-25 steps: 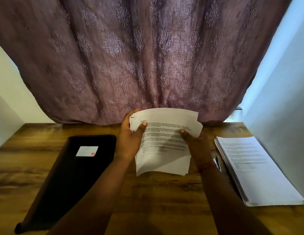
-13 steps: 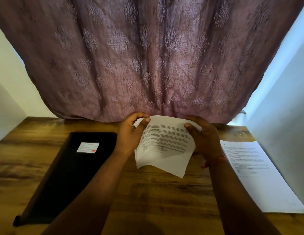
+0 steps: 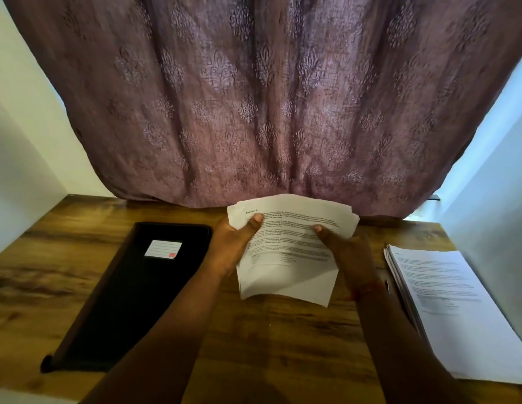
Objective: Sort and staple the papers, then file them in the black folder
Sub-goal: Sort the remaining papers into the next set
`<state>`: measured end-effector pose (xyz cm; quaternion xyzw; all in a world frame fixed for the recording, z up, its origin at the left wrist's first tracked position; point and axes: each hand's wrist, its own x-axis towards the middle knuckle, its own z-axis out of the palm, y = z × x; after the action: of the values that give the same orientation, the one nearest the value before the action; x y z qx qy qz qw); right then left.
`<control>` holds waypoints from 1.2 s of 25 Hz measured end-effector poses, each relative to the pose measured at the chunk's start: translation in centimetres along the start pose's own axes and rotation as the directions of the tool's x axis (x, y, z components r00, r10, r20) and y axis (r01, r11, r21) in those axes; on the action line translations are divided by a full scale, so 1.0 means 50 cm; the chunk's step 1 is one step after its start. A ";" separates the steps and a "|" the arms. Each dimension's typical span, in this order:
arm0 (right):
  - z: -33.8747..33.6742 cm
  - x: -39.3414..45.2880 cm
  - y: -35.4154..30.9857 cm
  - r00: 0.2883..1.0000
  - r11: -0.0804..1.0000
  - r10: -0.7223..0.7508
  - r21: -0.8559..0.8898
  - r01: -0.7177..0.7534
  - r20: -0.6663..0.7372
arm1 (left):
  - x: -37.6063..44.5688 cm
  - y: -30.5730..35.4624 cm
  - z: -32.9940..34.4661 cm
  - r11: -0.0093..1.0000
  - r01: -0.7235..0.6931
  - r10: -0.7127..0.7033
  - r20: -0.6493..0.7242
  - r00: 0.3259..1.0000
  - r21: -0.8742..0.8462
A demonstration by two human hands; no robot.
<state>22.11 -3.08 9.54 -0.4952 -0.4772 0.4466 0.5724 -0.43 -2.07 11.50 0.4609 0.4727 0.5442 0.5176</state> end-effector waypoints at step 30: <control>0.026 -0.034 0.040 0.996 0.997 0.076 0.030 -0.075 -0.049 | -0.014 -0.037 -0.007 0.994 0.113 -0.113 -0.018 0.993 0.002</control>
<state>20.52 -4.36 7.46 -0.5157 -0.4373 0.4621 0.5738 -0.49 -2.76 9.61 0.4293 0.5032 0.5176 0.5428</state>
